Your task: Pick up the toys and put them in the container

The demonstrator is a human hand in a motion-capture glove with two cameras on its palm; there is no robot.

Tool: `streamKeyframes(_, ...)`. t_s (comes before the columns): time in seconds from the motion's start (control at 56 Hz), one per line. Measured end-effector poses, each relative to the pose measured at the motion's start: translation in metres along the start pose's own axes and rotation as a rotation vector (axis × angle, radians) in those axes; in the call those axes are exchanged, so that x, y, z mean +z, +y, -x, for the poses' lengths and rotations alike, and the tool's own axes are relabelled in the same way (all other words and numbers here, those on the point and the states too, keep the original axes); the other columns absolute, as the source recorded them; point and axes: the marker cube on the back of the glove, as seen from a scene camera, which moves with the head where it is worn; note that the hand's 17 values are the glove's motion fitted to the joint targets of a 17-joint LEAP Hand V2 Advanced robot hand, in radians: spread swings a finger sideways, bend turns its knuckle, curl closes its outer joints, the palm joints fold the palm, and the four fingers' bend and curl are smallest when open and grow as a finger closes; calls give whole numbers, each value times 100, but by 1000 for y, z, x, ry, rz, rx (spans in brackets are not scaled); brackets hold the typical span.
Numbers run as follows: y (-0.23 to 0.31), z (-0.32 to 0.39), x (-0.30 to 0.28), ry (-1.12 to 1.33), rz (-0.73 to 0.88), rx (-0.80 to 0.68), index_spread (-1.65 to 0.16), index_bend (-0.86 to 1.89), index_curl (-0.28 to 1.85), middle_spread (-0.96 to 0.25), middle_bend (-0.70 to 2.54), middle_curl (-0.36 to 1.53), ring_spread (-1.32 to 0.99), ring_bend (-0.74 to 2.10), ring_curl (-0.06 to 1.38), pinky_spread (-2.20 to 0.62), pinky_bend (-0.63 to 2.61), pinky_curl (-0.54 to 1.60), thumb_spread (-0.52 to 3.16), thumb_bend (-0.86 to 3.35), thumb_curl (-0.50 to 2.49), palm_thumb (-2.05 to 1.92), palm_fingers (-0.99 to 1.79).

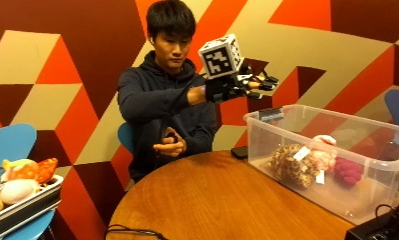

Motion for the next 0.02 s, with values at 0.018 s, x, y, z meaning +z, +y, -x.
streamKeyframes(0.018, 3, 0, -2, -4, -4, -4, -38, 37, 67, 2, 14, 35, 2, 13, 20, 5, 70, 36, 139, 0, 50, 33, -12)
